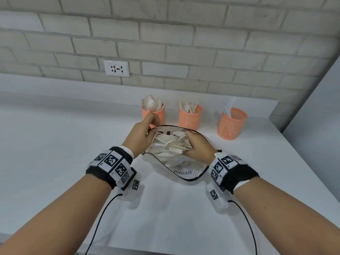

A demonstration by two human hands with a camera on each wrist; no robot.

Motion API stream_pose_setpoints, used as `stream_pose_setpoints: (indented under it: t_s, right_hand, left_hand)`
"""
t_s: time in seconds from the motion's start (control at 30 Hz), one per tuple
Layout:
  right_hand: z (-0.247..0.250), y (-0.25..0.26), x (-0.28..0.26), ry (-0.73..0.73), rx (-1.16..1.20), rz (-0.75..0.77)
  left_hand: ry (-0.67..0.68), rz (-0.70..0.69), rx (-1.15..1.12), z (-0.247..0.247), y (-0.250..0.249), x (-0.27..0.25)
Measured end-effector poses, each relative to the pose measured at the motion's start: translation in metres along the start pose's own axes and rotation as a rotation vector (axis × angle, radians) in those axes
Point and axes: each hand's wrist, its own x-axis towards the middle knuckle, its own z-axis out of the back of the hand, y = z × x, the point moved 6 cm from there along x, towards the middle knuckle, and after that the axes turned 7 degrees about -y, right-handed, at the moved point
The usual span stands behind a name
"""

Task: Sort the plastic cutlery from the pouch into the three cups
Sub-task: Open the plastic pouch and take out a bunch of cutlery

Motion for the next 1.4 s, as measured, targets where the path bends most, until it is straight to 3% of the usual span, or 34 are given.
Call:
stream_pose_setpoints:
  t_s: [0.1, 0.3, 0.5, 0.63, 0.73, 0.8, 0.9, 1.07, 1.17, 1.3, 1.4]
  right_hand:
    - [-0.001, 0.008, -0.005, 0.011, 0.093, -0.001]
    - [0.027, 0.021, -0.005, -0.126, 0.375, -0.073]
    - [0.058, 0.023, -0.006, -0.365, 0.631, -0.165]
    - [0.071, 0.02, -0.005, -0.441, 0.885, -0.283]
    - [0.073, 0.015, 0.001, -0.398, 1.095, -0.405]
    - [0.071, 0.007, 0.004, -0.357, 1.184, -0.495]
    - [0.064, -0.004, 0.007, -0.308, 1.223, -0.571]
    - [0.054, -0.016, 0.004, -0.242, 1.265, -0.632]
    - [0.055, -0.021, 0.003, -0.187, 1.235, -0.608]
    - [0.063, -0.023, 0.004, -0.156, 1.214, -0.592]
    - [0.07, -0.024, 0.008, -0.129, 1.21, -0.561]
  left_hand:
    - [0.063, 0.073, -0.019, -0.004, 0.004, 0.006]
    - [0.166, 0.197, -0.025, -0.017, 0.005, 0.013]
    - [0.308, 0.117, 0.027, -0.037, 0.013, 0.014]
    - [0.458, 0.092, 0.201, -0.059, 0.019, 0.004]
    - [0.714, 0.097, 0.405, -0.078, 0.027, -0.018]
    - [0.827, 0.19, 0.46, -0.082, 0.037, -0.031]
    - [0.825, 0.3, 0.44, -0.082, 0.041, -0.034]
    - [0.929, 0.17, 0.711, -0.087, 0.049, -0.04]
    - [0.948, 0.168, 0.728, -0.085, 0.05, -0.04]
    - [0.966, 0.339, 0.516, -0.068, 0.037, -0.03]
    - [0.774, 0.359, 0.285, -0.048, 0.004, -0.001]
